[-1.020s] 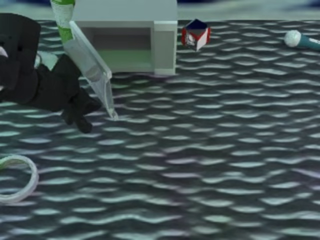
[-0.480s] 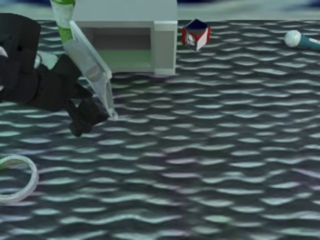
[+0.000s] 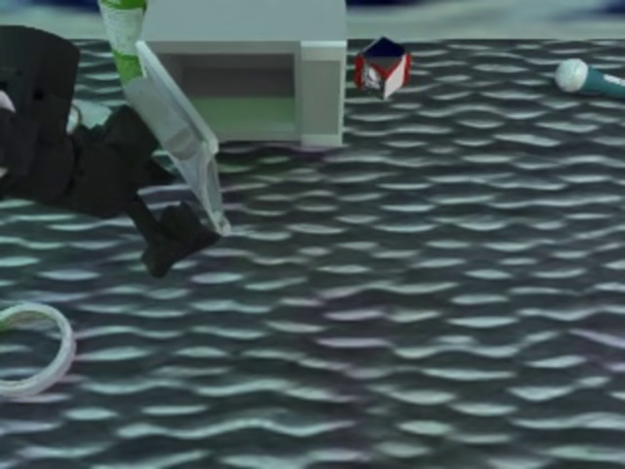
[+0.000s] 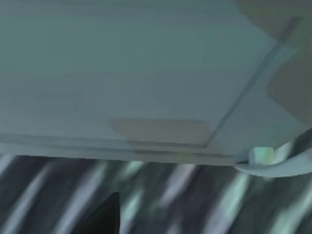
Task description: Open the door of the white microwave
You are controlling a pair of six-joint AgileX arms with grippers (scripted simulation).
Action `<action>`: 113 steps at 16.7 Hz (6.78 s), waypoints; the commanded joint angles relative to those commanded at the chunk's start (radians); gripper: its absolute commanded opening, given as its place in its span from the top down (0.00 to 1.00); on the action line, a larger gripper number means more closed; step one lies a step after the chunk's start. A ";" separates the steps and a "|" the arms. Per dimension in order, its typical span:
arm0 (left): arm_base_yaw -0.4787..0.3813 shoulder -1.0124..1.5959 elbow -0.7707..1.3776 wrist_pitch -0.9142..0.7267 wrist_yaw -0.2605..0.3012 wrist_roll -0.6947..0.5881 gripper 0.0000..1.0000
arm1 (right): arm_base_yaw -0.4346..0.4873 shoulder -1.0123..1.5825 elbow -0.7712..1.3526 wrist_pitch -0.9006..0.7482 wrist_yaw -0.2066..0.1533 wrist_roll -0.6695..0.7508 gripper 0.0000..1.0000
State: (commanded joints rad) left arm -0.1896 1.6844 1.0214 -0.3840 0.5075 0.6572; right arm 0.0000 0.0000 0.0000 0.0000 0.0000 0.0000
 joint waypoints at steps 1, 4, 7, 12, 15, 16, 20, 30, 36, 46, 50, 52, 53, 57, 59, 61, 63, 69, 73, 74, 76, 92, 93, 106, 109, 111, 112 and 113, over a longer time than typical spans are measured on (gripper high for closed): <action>0.000 0.000 0.000 0.000 0.000 0.000 0.00 | 0.000 0.000 0.000 0.000 0.000 0.000 0.00; -0.003 -0.042 -0.008 -0.032 -0.006 -0.005 0.00 | 0.000 0.000 0.000 0.000 0.000 0.000 0.00; -0.007 -0.155 -0.027 -0.112 -0.014 -0.019 0.00 | 0.000 0.000 0.000 0.000 0.000 0.000 0.00; -0.011 -0.254 -0.044 -0.194 -0.017 -0.033 0.00 | 0.000 0.000 0.000 0.000 0.000 0.000 0.00; -0.006 -0.249 -0.039 -0.192 -0.017 -0.033 0.00 | 0.000 0.000 0.000 0.000 0.000 0.000 0.00; -0.010 -0.241 -0.030 -0.203 -0.023 -0.044 0.00 | 0.000 0.000 0.000 0.000 0.000 0.000 0.00; -0.051 -0.134 0.115 -0.340 -0.095 -0.192 0.00 | 0.000 0.000 0.000 0.000 0.000 0.000 0.00; -0.248 0.277 0.986 -0.956 -0.468 -1.106 0.00 | 0.000 0.000 0.000 0.000 0.000 0.000 0.00; -0.348 0.456 1.392 -1.281 -0.693 -1.612 0.00 | 0.000 0.000 0.000 0.000 0.000 0.000 0.00; -0.375 0.510 1.515 -1.390 -0.771 -1.752 0.00 | 0.000 0.000 0.000 0.000 0.000 0.000 0.00; -0.362 0.487 1.401 -1.295 -0.771 -1.735 0.00 | 0.000 0.000 0.000 0.000 0.000 0.000 0.00; -0.351 0.463 1.288 -1.206 -0.770 -1.723 0.00 | 0.000 0.000 0.000 0.000 0.000 0.000 0.00; -0.345 0.449 1.225 -1.156 -0.769 -1.718 0.00 | 0.000 0.000 0.000 0.000 0.000 0.000 0.00; -0.322 0.403 0.998 -0.972 -0.766 -1.696 0.00 | 0.000 0.000 0.000 0.000 0.000 0.000 0.00; -0.315 0.393 0.936 -0.916 -0.765 -1.689 0.00 | 0.000 0.000 0.000 0.000 0.000 0.000 0.00; -0.313 0.390 0.917 -0.898 -0.765 -1.686 0.00 | 0.000 0.000 0.000 0.000 0.000 0.000 0.00; -0.313 0.390 0.917 -0.898 -0.765 -1.686 0.00 | 0.000 0.000 0.000 0.000 0.000 0.000 0.00; -0.313 0.390 0.917 -0.898 -0.765 -1.686 0.38 | 0.000 0.000 0.000 0.000 0.000 0.000 0.00; -0.313 0.390 0.917 -0.898 -0.765 -1.686 0.68 | 0.000 0.000 0.000 0.000 0.000 0.000 0.00; -0.313 0.390 0.917 -0.898 -0.765 -1.686 0.75 | 0.000 0.000 0.000 0.000 0.000 0.000 0.00; -0.313 0.390 0.917 -0.898 -0.765 -1.686 0.90 | 0.000 0.000 0.000 0.000 0.000 0.000 0.00; -0.281 0.469 1.081 -1.036 -0.677 -1.664 1.00 | 0.000 0.000 0.000 0.000 0.000 0.000 0.00; -0.272 0.492 1.133 -1.078 -0.650 -1.656 1.00 | 0.000 0.000 0.000 0.000 0.000 0.000 0.00; -0.226 0.599 1.345 -1.269 -0.504 -1.601 1.00 | 0.000 0.000 0.000 0.000 0.000 0.000 0.00; -0.224 0.580 1.276 -1.220 -0.504 -1.600 1.00 | 0.000 0.000 0.000 0.000 0.000 0.000 0.00; -0.223 0.569 1.238 -1.193 -0.504 -1.599 1.00 | 0.000 0.000 0.000 0.000 0.000 0.000 0.00; -0.223 0.566 1.228 -1.186 -0.504 -1.599 1.00 | 0.000 0.000 0.000 0.000 0.000 0.000 0.00; -0.223 0.565 1.225 -1.184 -0.504 -1.599 1.00 | 0.000 0.000 0.000 0.000 0.000 0.000 0.00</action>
State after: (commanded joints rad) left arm -0.4127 2.2493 2.2465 -1.5679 0.0035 -0.9420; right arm 0.0000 0.0000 0.0000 0.0000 0.0000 0.0000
